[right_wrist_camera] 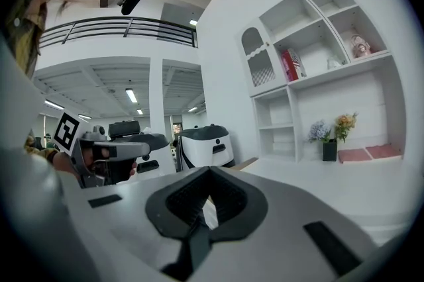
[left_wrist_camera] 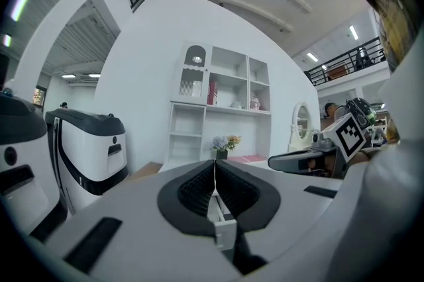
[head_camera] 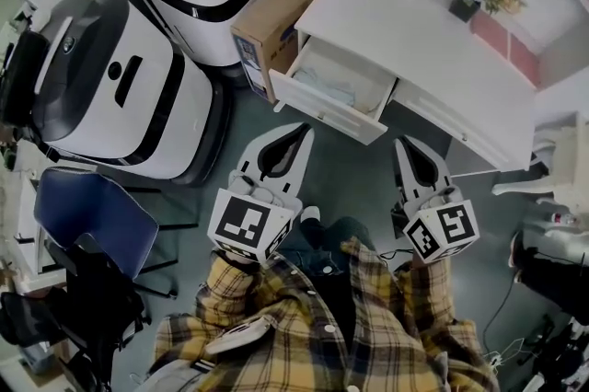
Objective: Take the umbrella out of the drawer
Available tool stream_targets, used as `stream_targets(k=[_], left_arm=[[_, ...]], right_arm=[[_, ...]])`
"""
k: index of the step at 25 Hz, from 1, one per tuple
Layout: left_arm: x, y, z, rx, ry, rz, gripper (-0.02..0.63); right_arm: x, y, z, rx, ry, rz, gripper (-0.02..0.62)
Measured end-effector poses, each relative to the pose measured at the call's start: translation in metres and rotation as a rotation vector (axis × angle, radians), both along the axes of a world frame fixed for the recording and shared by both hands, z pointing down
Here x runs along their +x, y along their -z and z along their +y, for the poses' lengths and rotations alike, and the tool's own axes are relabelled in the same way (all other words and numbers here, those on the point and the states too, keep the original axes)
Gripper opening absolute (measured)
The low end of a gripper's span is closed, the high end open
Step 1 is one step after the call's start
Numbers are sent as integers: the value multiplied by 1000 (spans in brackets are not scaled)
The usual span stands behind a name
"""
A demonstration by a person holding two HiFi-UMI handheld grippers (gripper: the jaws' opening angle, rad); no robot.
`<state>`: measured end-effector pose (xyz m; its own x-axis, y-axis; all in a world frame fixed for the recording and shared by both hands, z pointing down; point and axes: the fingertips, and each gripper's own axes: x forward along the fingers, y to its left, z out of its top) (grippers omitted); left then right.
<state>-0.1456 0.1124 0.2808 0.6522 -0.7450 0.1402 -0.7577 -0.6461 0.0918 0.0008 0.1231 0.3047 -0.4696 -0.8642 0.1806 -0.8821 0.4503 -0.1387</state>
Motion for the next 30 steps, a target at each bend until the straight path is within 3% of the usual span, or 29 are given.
stream_targets(k=[16, 30], left_arm=[[0, -21, -43, -51, 5, 0, 25], [30, -22, -182, -75, 20, -32, 24]], right_arm=[[4, -23, -38, -65, -8, 0, 17], [34, -30, -175, -107, 8, -35, 17]])
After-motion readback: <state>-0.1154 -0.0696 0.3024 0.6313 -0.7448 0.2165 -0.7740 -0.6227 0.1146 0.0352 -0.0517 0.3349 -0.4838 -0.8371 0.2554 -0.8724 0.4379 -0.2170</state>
